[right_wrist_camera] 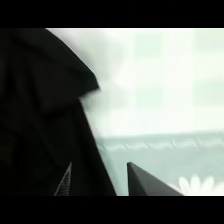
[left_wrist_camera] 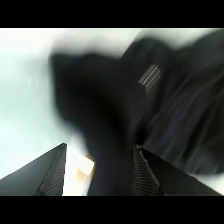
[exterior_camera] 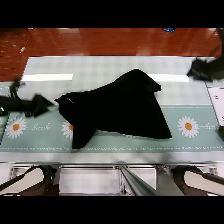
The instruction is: Fold the shirts.
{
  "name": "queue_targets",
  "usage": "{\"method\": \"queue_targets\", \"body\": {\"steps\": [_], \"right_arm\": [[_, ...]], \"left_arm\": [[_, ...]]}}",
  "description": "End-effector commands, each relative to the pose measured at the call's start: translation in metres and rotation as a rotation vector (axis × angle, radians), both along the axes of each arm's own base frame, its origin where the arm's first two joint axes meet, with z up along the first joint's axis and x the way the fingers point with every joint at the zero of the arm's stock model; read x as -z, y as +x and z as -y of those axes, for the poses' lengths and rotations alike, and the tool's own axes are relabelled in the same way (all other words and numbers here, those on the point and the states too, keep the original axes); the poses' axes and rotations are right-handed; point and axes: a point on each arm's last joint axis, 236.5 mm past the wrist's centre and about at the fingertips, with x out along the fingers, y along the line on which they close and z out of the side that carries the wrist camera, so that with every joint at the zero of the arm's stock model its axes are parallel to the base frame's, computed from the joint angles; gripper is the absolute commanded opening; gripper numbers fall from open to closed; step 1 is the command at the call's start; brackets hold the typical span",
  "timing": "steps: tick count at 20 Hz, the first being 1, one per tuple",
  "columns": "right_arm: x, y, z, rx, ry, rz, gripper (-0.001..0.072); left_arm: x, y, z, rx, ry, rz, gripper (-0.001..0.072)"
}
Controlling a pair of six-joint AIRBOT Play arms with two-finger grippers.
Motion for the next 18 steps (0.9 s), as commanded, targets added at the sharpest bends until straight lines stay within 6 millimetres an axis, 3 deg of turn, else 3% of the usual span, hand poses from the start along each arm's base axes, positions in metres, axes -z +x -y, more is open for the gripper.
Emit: {"method": "queue_targets", "body": {"steps": [1,4,8,10,14,15,16,17,18], "right_arm": [[0.061,-0.078,-0.001,0.072,0.045,-0.056,0.0408],[0.092,-0.132,-0.009,0.093,0.084,-0.106,0.0408],[0.11,-0.177,-0.002,0.152,0.09,-0.163,0.0407],[0.117,-0.187,0.0,0.176,0.096,-0.191,0.0407],[0.119,-0.188,0.0,0.178,0.096,-0.197,0.0408],[0.119,-0.188,0.0,0.178,0.095,-0.198,0.0407],[0.121,-0.19,0.002,0.178,0.088,-0.207,0.0408],[0.125,-0.196,0.004,0.178,0.075,-0.232,0.0407],[0.131,-0.204,0.006,0.175,0.067,-0.274,0.0408]], "left_arm": [[0.037,-0.078,0.045,0.071,-0.093,-0.158,0.0507],[0.05,-0.104,0.078,0.15,-0.12,-0.211,0.0507],[0.05,-0.096,0.118,0.221,-0.114,-0.149,0.0507],[0.059,-0.098,0.13,0.255,-0.067,-0.146,0.0507],[0.082,-0.094,0.142,0.247,-0.009,-0.169,0.0501],[0.084,-0.091,0.144,0.247,-0.007,-0.169,0.0395],[0.085,-0.089,0.144,0.248,-0.007,-0.17,0.0131],[0.084,-0.085,0.144,0.255,-0.005,-0.159,0.0016],[0.082,-0.082,0.145,0.256,-0.005,-0.15,0.0017]]}}
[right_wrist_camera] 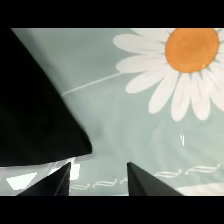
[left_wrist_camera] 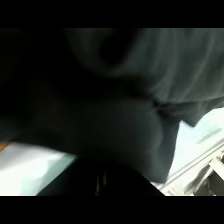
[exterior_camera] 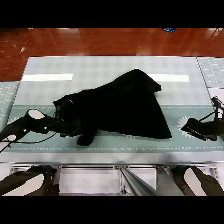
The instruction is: Fold the shirts.
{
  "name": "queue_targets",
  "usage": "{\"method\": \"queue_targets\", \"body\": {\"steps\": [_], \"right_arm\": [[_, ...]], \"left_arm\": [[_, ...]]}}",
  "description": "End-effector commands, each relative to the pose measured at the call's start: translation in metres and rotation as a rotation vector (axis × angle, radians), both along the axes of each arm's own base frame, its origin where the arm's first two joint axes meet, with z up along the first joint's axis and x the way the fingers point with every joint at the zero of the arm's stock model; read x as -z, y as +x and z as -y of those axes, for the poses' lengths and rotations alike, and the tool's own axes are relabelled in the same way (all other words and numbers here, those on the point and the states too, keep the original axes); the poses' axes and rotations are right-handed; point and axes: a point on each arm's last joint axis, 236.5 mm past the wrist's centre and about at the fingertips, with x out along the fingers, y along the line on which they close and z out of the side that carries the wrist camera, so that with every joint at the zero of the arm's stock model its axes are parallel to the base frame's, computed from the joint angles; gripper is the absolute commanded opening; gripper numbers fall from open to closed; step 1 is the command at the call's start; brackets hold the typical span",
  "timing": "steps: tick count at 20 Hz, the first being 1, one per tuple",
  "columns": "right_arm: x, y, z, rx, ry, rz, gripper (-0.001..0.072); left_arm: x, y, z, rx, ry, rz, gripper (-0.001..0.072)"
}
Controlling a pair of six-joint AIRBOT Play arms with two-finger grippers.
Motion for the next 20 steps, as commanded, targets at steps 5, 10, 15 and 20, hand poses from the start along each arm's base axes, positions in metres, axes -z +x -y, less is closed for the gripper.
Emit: {"method": "queue_targets", "body": {"steps": [5,10,15,20], "right_arm": [[0.039,-0.044,-0.014,-0.049,0.075,-0.211,0.0408],[0.05,-0.019,-0.039,-0.029,0.219,-0.167,0.0407],[0.07,0.017,-0.071,-0.026,0.317,-0.109,0.0405],[0.043,0.075,-0.116,-0.161,0.347,0.045,0.0025]], "left_arm": [[-0.001,0.018,0.003,0.004,0.019,0.044,0.0016],[-0.001,0.018,0.003,0.003,0.019,0.045,0.0016],[-0.001,0.018,0.003,0.003,0.019,0.045,0.0017],[-0.011,0.027,0.002,-0.004,0.001,0.056,0.0016]]}}
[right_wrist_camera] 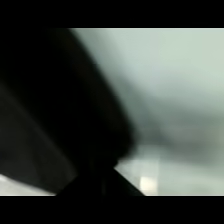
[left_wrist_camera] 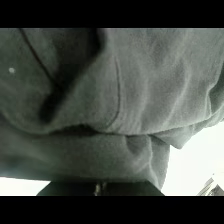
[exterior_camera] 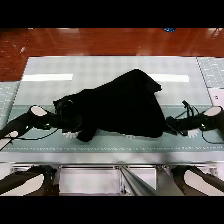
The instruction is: Fold the shirts.
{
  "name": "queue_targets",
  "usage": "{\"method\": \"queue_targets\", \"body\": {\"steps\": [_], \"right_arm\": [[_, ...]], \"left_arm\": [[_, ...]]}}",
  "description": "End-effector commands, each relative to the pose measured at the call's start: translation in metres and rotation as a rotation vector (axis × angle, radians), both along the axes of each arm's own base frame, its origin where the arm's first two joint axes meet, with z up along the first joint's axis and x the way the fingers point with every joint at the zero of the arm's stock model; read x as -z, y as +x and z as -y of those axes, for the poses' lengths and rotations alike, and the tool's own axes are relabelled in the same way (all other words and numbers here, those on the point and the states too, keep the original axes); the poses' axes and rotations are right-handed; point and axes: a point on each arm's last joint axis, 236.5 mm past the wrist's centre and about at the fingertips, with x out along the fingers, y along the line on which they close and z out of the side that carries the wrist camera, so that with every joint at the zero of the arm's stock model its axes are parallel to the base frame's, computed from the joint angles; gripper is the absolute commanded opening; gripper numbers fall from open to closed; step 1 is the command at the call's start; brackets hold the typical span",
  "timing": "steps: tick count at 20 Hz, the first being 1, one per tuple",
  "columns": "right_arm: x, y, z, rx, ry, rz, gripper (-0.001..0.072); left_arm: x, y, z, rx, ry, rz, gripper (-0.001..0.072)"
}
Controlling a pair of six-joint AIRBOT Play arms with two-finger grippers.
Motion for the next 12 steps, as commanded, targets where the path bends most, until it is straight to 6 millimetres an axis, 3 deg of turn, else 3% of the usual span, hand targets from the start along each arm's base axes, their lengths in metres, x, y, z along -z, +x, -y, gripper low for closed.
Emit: {"method": "queue_targets", "body": {"steps": [1,4,6,8,10,12], "right_arm": [[-0.036,0.045,-0.035,-0.083,0.063,0.134,0.0025],[-0.111,0.092,-0.036,-0.153,0.052,0.316,0.0024],[-0.189,0.129,-0.029,-0.15,-0.003,0.521,0.0024],[-0.277,0.152,-0.021,-0.146,-0.07,0.725,0.0024],[-0.368,0.155,-0.021,-0.156,-0.113,0.923,0.0024],[-0.449,0.143,-0.017,-0.151,-0.184,1.1,0.0024]], "left_arm": [[-0.023,0.017,-0.002,0.003,-0.047,0.03,0.0016],[-0.096,0.073,-0.024,-0.011,-0.114,0.203,0.0016],[-0.169,0.115,-0.041,-0.091,-0.173,0.385,0.0016],[-0.26,0.146,-0.053,-0.162,-0.244,0.605,0.0016],[-0.352,0.153,-0.061,-0.173,-0.274,0.826,0.0016],[-0.433,0.143,-0.066,-0.153,-0.239,1.028,0.0016]]}}
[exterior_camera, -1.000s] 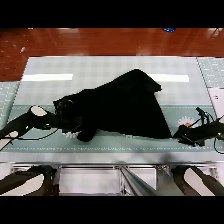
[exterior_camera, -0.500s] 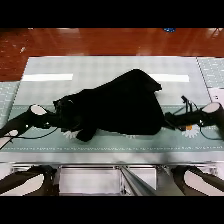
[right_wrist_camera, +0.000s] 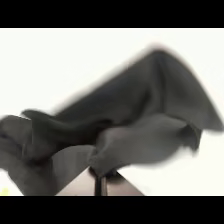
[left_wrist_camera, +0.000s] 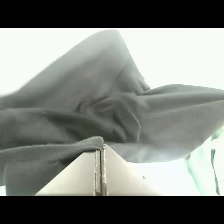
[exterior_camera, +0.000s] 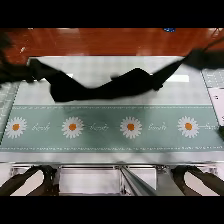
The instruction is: Fold the shirts.
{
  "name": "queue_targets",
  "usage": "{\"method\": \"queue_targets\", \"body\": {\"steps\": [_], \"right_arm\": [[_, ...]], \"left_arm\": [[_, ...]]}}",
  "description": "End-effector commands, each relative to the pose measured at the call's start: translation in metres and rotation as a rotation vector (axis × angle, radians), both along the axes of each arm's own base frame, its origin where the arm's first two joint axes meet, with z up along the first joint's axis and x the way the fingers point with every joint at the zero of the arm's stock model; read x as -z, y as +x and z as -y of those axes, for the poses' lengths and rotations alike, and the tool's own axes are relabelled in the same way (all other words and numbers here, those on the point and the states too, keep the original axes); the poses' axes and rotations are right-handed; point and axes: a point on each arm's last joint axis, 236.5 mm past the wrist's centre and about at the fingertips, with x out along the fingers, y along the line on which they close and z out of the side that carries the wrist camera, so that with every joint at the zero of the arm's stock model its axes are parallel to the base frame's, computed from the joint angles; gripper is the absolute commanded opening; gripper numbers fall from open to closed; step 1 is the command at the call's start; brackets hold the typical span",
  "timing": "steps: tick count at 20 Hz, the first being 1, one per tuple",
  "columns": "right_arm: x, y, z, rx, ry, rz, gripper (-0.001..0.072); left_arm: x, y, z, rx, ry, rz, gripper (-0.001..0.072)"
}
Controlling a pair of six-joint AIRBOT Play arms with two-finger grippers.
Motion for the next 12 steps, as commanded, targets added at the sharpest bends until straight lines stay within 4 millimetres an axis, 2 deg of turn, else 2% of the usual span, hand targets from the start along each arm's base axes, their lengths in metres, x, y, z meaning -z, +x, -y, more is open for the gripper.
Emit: {"method": "queue_targets", "body": {"steps": [1,2,4,6,8,12], "right_arm": [[-0.148,-0.027,0.003,0.025,-0.081,0.329,0.0024],[-0.181,-0.041,0.005,0.041,-0.109,0.411,0.0024],[-0.229,-0.073,0.012,0.088,-0.161,0.54,0.0024],[-0.256,-0.106,0.018,0.135,-0.205,0.628,0.0024],[-0.269,-0.139,0.027,0.188,-0.253,0.677,0.0024],[-0.289,-0.199,0.039,0.275,-0.321,0.762,0.0024]], "left_arm": [[-0.16,-0.021,-0.009,-0.039,0.016,0.375,0.0016],[-0.193,-0.032,-0.012,-0.056,0.038,0.455,0.0016],[-0.253,-0.059,-0.018,-0.098,0.095,0.608,0.0016],[-0.295,-0.09,-0.022,-0.139,0.16,0.721,0.0016],[-0.321,-0.12,-0.022,-0.181,0.239,0.807,0.0016],[-0.345,-0.161,-0.02,-0.3,0.356,0.91,0.0016]]}}
